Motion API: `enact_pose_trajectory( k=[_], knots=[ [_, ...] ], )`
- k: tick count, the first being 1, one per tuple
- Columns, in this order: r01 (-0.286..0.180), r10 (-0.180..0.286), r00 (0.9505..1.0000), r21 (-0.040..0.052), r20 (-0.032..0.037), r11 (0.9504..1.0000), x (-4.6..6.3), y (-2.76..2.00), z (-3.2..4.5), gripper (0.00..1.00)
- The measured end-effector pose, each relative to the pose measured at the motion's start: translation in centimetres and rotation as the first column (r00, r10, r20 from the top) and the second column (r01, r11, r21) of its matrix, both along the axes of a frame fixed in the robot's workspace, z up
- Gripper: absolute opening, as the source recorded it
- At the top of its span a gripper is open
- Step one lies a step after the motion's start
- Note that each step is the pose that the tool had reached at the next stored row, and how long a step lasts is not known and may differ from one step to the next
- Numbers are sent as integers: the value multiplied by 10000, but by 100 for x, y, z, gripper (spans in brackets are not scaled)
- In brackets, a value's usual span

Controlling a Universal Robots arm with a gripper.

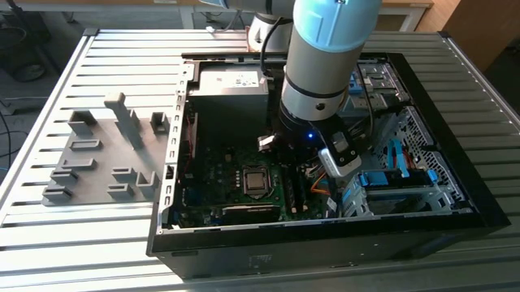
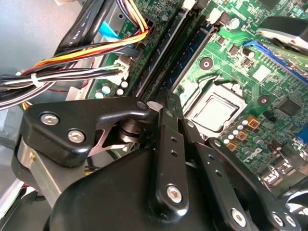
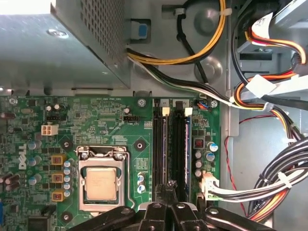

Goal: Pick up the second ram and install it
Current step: 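Press down the second ram until it locks into place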

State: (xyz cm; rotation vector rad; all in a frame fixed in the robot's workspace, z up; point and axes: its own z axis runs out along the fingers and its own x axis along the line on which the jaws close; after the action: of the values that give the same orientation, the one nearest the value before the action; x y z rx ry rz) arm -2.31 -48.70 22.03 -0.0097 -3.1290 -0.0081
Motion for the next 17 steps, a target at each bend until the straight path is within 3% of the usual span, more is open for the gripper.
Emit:
enact_pose_trajectory(
  k=[8, 12, 17],
  knots=[
    [0, 0, 10000, -9, -2, 10000, 0, 0, -58, 11],
    [1, -1, 10000, 33, 10, 10000, 1, 5, -11, 11],
    [1, -1, 10000, 0, 0, 10000, 0, 0, 125, 11]
  ],
)
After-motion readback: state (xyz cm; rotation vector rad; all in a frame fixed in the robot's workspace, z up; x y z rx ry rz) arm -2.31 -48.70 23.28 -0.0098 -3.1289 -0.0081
